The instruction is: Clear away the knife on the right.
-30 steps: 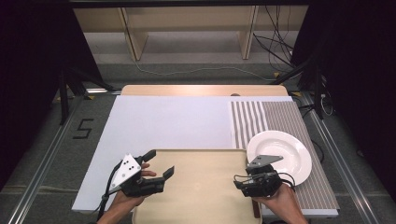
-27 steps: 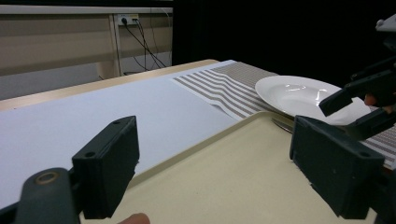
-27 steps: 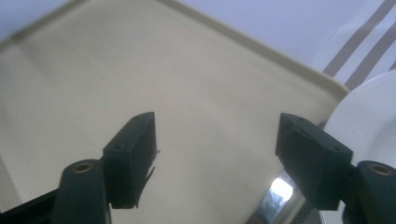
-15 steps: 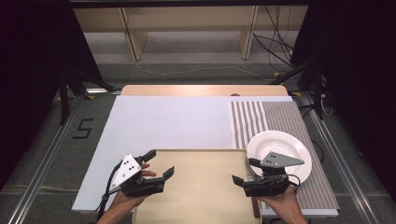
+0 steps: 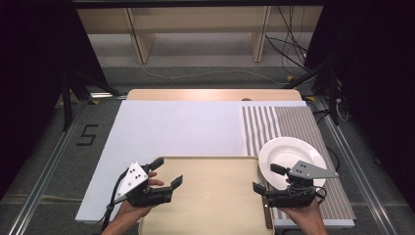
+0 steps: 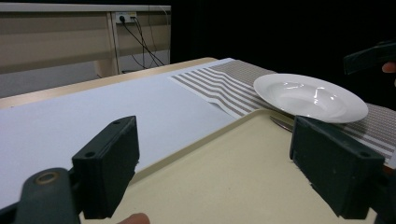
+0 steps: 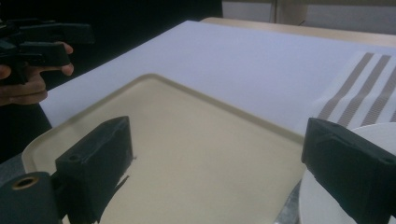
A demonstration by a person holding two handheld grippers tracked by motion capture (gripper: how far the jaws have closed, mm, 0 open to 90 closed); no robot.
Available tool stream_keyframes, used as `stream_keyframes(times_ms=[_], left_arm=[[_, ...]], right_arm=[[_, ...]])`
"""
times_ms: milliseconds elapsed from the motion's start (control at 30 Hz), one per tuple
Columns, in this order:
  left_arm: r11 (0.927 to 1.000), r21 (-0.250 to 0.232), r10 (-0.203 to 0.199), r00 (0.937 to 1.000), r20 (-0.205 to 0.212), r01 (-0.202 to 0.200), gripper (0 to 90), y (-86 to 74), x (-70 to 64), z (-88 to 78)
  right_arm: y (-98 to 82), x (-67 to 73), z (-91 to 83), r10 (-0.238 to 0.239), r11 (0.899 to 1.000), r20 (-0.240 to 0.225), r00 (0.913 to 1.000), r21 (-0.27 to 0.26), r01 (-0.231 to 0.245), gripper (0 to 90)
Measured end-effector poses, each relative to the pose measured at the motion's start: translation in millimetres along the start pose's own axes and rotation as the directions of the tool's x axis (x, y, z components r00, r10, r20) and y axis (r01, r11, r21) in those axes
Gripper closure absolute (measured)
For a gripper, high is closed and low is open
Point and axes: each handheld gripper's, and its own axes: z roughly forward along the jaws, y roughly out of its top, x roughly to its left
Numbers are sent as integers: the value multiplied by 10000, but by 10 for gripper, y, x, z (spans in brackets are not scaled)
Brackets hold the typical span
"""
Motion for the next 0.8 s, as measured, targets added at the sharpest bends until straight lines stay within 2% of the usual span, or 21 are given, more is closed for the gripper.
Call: stream_keyframes(times_ms=[300,800], left_arm=[[10000,-16,-32,10000,-16,32,155,0,1,4],[10000,-26,1,10000,-28,-1,155,2,-1,2]], right_arm=[[-23,0,-146,-13,9989,292,9996,-466,27,89],[-10,0,-147,-74,9981,373,9993,-601,96,87]])
